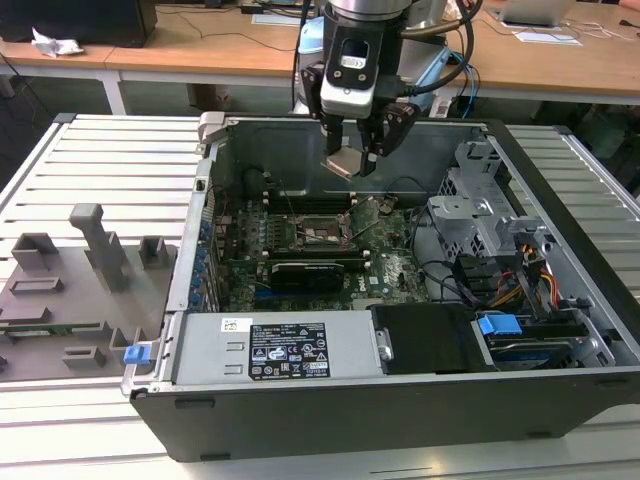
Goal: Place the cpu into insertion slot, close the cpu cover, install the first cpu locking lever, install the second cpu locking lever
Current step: 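Place the cpu into insertion slot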
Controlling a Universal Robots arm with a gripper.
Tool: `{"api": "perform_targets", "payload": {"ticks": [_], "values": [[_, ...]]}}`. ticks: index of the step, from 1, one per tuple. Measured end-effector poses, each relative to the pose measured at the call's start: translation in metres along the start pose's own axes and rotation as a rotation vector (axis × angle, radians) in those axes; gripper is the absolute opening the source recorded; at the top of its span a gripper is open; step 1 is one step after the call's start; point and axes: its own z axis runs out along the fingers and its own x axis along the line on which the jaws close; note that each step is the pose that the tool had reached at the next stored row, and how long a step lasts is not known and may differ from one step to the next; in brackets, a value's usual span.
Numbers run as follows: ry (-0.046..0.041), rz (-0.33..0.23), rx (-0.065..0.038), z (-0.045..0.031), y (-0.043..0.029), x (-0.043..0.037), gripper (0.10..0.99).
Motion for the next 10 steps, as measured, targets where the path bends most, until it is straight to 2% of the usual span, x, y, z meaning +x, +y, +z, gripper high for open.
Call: {"api": "perform_targets", "payload": {"ticks": [10], "values": [[-0.0042, 0.049, -0.001, 0.0002, 0.0, 0.0, 0.541]]}}
